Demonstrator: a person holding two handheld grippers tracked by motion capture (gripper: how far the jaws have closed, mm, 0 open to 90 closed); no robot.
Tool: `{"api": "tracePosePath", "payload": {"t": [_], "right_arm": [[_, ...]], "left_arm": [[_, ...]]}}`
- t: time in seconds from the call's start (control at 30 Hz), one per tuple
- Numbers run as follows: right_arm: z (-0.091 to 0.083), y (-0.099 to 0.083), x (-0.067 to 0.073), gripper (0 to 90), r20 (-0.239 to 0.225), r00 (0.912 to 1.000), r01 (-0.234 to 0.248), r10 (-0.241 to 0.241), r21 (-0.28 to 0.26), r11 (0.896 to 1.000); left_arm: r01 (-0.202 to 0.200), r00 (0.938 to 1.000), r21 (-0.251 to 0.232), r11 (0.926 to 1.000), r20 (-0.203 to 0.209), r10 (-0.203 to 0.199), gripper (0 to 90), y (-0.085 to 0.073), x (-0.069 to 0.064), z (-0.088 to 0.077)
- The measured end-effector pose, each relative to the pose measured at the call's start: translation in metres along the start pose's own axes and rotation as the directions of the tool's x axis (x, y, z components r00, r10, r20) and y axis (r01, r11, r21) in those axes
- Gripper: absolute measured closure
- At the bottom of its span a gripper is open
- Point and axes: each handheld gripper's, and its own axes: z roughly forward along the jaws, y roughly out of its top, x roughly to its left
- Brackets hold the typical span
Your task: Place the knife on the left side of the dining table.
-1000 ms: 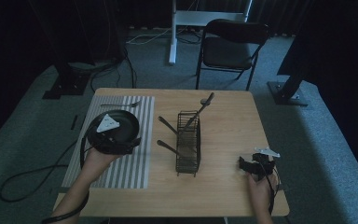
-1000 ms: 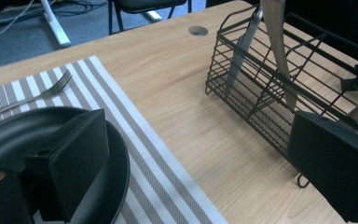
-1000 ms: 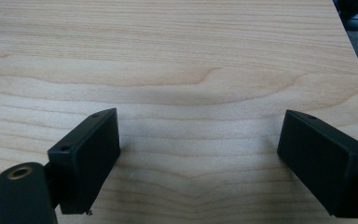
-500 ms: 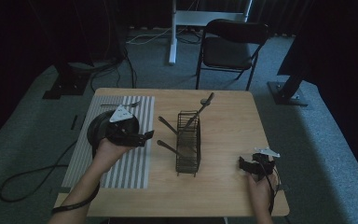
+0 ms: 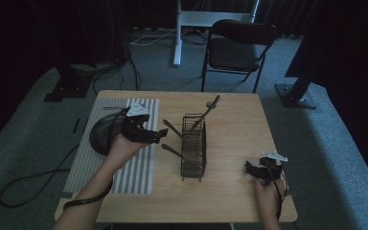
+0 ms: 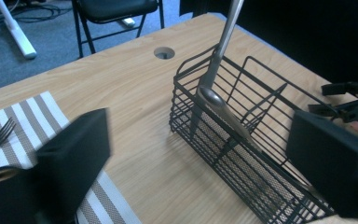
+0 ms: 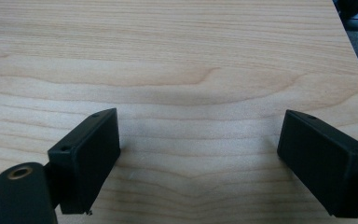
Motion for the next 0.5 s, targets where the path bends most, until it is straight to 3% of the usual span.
{"api": "tracePosePath", "payload": {"t": [0.23, 0.27, 0.33, 0.37, 0.5], "right_arm": [[0.000, 0.000, 0.000, 12.0, 0.000, 1.0000, 0.000, 0.000, 0.000, 1.000], [0.000, 0.000, 0.000, 12.0, 0.000, 1.0000, 0.000, 0.000, 0.000, 1.000], [0.000, 0.000, 0.000, 12.0, 0.000, 1.0000, 0.000, 0.000, 0.000, 1.000], [0.000, 0.000, 0.000, 12.0, 0.000, 1.0000, 0.000, 0.000, 0.000, 1.000], [0.000, 0.000, 0.000, 12.0, 0.000, 1.0000, -0.002, 0.002, 0.001, 1.000]], "left_arm": [[0.024, 0.9997, 0.006, 0.9997, 0.000, -0.024, 21.4, 0.003, 0.002, 0.008], [0.033, 0.9994, 0.009, 0.9994, 0.012, -0.033, 30.2, 0.004, 0.002, 0.010], [0.032, 0.9995, 0.006, 0.9995, 0.003, -0.032, 35.9, 0.004, 0.002, 0.011], [0.038, 0.9991, 0.009, 0.9992, 0.020, -0.039, 35.9, 0.004, 0.002, 0.013], [0.059, 0.9980, 0.033, 0.9977, 0.020, -0.060, 42.9, 0.005, 0.003, 0.019]]}}
